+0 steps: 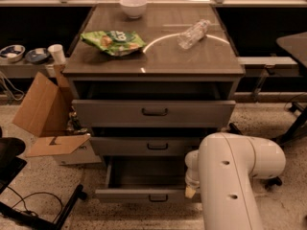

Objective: Open bottom drawer

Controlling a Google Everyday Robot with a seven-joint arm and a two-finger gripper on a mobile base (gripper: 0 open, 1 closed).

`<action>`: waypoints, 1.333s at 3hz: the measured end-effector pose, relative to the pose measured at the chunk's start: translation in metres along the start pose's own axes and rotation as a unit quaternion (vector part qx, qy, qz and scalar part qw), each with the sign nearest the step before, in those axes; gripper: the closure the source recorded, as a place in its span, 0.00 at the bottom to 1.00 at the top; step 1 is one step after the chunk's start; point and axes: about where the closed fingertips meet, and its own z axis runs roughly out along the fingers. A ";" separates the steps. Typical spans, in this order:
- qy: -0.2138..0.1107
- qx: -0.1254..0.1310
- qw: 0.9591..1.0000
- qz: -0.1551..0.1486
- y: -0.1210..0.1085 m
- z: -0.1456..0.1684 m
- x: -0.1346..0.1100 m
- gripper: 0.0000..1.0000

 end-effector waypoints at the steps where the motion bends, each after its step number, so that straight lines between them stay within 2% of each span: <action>1: 0.004 -0.002 1.000 0.020 0.002 -0.002 0.010 1.00; 2: 0.004 -0.002 1.000 0.020 0.002 -0.002 0.010 0.85; 3: 0.004 -0.002 1.000 0.020 0.002 -0.002 0.010 0.53; 4: 0.004 -0.002 1.000 0.020 0.002 -0.002 0.010 0.30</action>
Offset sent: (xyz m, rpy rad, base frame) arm -0.0055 -0.0092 0.0022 -0.0093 0.0083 -0.0395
